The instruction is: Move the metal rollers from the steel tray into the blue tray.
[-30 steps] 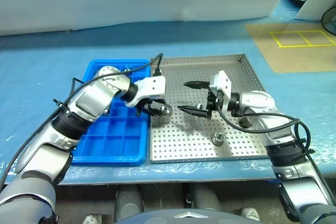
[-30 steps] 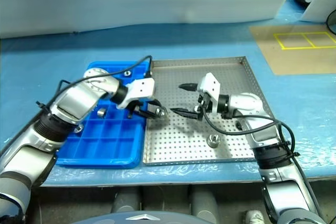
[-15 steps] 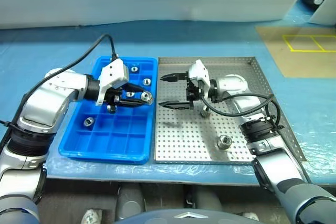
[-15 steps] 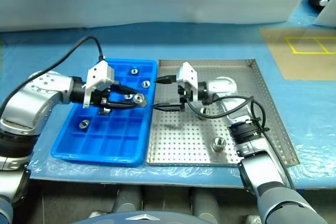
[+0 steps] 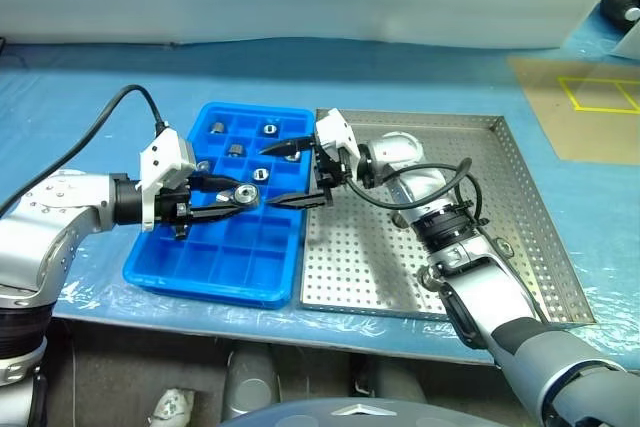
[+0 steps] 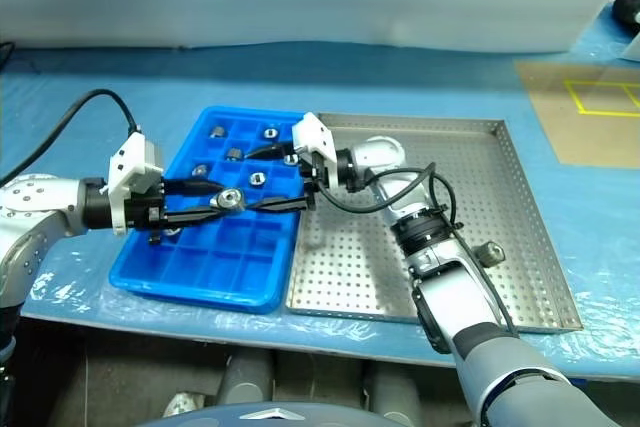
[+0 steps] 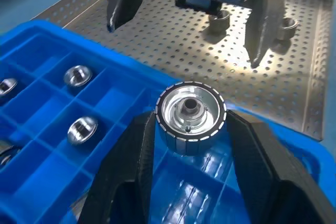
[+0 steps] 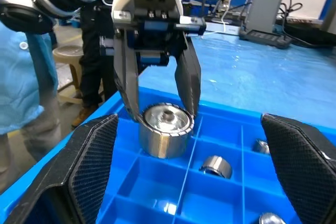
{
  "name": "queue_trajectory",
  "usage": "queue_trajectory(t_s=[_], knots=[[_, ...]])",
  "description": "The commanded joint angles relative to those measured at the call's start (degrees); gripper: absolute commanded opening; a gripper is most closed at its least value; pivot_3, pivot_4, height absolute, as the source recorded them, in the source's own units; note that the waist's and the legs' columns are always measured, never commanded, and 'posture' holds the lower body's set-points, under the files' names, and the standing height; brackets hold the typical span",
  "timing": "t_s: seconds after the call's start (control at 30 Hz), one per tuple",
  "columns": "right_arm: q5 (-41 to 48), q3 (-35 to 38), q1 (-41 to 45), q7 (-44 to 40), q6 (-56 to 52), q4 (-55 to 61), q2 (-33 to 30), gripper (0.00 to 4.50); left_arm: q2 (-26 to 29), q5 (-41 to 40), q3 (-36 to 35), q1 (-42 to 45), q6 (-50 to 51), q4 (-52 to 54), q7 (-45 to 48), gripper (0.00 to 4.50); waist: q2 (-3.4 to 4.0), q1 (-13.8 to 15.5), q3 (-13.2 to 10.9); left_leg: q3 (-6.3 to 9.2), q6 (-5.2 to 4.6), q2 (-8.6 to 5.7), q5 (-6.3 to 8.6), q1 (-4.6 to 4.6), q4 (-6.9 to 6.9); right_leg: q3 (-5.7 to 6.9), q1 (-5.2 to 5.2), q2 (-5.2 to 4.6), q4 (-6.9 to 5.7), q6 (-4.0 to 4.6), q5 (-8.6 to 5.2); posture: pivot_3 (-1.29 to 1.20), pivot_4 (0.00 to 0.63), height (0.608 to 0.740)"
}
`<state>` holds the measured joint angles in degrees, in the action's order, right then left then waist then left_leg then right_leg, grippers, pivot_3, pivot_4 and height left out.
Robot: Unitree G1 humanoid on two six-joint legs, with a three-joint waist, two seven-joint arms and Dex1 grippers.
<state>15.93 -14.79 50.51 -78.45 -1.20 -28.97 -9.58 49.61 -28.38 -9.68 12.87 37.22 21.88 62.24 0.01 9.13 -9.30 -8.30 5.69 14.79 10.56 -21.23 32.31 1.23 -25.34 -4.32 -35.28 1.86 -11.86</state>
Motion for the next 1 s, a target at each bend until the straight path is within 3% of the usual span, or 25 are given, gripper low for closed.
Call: queue_trajectory(t_s=[0.03,0.27,0.67,1.0], knots=[[-0.23,0.73,1.68,-0.79,2.5,-1.39,0.57,4.5,0.11,5.3,0.54,-1.5,-5.54,0.27,-4.23,1.78,-0.02,0.29,-0.01,0.02,0.0,0.01,0.0,-0.02,0.0,0.03,0.0,0.0,0.0,0.0,0.0,0.43,0.15,0.74],[-1.32,1.59,1.09,0.01,3.98,-2.19,-0.15,4.5,-3.34,12.8,7.03,-2.32,-15.64,-6.82,-6.99,1.78,-0.02,1.11,-0.01,0.07,0.05,0.03,-0.03,-0.03,0.13,0.05,0.0,0.0,-0.15,0.0,0.0,0.37,0.15,0.74],[-1.6,2.6,-3.7,2.7,1.15,4.17,-4.37,4.5,-11.58,16.45,12.46,7.87,-20.96,-18.7,-9.66,1.78,-0.03,0.83,0.0,0.08,0.2,0.04,-0.12,0.04,0.33,-0.03,0.01,0.01,-0.46,0.0,0.0,0.28,0.15,0.74],[-1.34,2.44,-5.53,4.14,-0.23,7.07,-5.67,4.5,-10.39,16.62,13.66,8.83,-21.03,-20.08,-6.05,1.78,-0.04,-0.46,0.0,0.08,0.2,0.04,-0.12,0.05,0.3,-0.04,-0.01,0.03,-0.45,0.0,0.0,0.25,0.15,0.74]])
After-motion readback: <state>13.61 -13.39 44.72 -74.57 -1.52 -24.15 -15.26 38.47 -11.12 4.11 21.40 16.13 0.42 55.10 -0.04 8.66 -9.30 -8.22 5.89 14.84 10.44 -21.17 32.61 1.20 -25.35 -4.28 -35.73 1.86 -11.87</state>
